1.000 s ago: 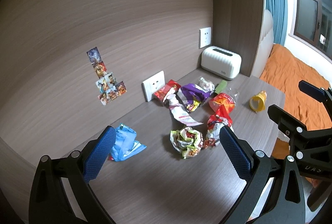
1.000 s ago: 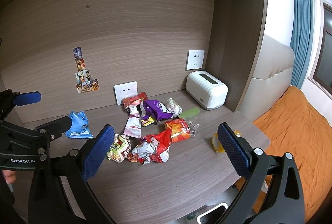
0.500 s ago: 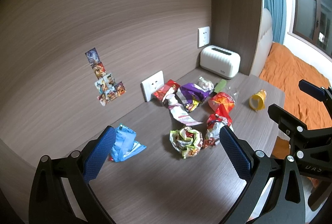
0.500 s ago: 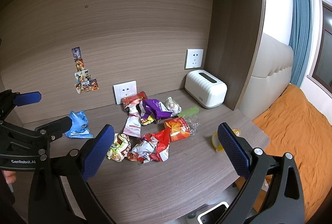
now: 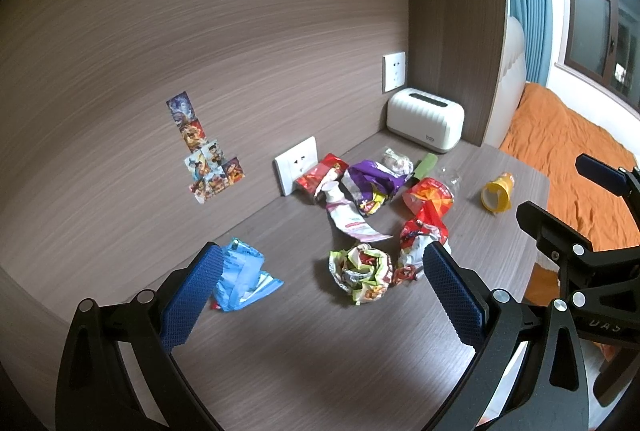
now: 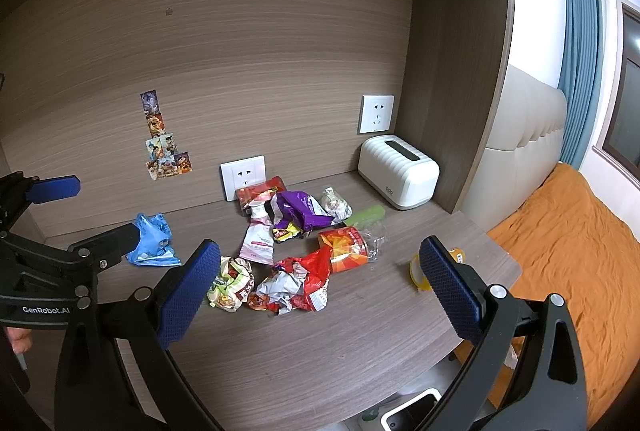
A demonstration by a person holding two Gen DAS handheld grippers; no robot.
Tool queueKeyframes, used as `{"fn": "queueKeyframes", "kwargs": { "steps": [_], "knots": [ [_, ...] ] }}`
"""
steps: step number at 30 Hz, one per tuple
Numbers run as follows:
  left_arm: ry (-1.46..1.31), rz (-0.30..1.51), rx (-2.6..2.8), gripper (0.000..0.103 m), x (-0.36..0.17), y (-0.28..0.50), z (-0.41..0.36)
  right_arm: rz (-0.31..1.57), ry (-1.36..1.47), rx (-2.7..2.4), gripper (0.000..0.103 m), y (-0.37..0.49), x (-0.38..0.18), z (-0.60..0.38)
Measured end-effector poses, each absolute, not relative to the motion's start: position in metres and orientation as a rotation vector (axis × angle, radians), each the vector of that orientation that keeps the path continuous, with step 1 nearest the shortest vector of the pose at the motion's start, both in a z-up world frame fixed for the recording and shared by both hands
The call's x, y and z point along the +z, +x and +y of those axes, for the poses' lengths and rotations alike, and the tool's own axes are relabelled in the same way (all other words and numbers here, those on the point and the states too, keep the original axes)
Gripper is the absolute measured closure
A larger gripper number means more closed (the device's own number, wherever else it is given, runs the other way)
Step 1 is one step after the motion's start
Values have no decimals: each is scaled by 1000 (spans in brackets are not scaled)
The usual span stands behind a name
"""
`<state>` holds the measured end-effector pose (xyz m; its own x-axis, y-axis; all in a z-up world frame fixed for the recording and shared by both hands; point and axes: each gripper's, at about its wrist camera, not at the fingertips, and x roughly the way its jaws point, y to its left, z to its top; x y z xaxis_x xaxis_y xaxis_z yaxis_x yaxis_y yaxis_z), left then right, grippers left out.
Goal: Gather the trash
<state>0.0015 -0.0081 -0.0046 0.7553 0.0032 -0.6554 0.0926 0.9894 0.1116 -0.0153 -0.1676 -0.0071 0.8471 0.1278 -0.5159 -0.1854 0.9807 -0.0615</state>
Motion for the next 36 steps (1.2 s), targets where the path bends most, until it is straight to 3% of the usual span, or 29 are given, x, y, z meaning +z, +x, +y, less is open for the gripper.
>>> {"fn": "queueKeyframes", "kwargs": {
  "steps": [36],
  "knots": [
    [96, 737, -1, 5, -25, 23, 26, 606, -151, 242, 4, 19, -21, -136]
  ]
}}
